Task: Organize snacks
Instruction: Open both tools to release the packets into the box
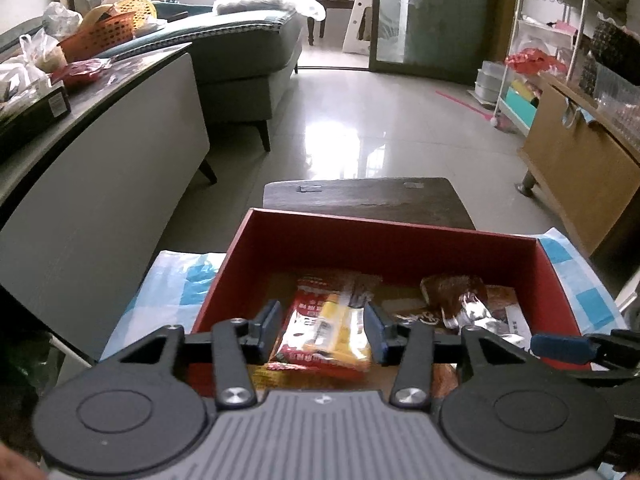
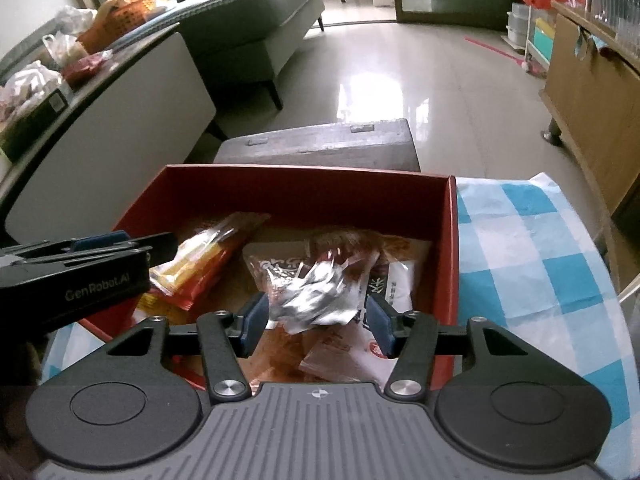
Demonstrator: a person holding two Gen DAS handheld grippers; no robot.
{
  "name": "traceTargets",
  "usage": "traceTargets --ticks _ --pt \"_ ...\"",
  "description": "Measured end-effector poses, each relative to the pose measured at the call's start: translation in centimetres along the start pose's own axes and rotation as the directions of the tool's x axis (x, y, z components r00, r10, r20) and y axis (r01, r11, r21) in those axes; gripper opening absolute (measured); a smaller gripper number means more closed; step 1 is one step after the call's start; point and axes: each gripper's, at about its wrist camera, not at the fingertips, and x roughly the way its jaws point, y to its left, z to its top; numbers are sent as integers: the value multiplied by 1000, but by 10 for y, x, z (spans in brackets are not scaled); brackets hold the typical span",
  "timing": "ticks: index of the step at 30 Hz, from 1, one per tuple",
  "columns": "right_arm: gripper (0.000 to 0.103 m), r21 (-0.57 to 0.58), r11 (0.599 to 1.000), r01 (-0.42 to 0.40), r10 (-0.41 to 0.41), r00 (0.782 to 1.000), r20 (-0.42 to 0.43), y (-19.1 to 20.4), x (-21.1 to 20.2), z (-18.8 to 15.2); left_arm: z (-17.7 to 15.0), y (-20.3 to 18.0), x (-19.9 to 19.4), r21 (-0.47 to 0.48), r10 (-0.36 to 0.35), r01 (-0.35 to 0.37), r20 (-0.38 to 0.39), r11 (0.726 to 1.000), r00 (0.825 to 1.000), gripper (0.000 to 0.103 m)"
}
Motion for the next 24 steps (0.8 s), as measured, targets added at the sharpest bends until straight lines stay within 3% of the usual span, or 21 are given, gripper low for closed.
traceTargets --ticks 10,24 --pt "63 -7 1000 6 -6 1000 5 1 -12 -7 -11 14 -24 -4 -18 18 -15 1000 1000 42" --pt "66 -81 996 -35 35 999 -9 30 -36 -32 -48 46 -56 -25 -49 47 -79 999 996 43"
